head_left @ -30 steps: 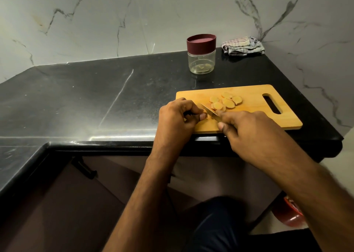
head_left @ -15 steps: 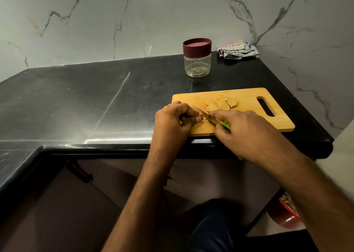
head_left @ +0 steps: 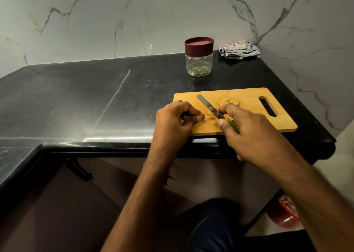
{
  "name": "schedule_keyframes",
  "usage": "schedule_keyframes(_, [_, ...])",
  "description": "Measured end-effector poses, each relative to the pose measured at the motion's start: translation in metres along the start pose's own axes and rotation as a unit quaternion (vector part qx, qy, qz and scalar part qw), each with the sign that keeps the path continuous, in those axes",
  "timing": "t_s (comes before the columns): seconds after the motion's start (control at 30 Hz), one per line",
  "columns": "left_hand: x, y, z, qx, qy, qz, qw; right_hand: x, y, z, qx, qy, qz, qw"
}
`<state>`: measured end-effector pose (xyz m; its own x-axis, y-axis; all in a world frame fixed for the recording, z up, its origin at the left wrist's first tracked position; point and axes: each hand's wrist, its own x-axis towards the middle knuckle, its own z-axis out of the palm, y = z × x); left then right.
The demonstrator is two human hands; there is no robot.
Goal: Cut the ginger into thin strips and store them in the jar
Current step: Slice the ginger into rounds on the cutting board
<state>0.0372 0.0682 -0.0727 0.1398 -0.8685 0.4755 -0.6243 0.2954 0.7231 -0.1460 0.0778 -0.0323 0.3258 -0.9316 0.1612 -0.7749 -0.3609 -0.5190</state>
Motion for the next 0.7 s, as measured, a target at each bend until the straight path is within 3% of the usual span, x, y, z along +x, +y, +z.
schedule_keyframes(0.17, [-0.001, 0.001, 0.0, 0.003, 0.0, -0.01, 1.0, 0.005, -0.007, -0.002, -0.035, -0.023, 0.014, 0.999])
schedule_keyframes(0.37, [-0.001, 0.002, 0.001, -0.001, 0.002, -0.018, 1.0, 0.013, -0.015, 0.001, -0.057, 0.018, 0.018, 0.998])
schedule_keyframes(0.7, [-0.002, 0.004, 0.0, -0.005, -0.002, -0.026, 1.0, 0.018, -0.013, 0.0, 0.035, -0.014, 0.067, 0.997])
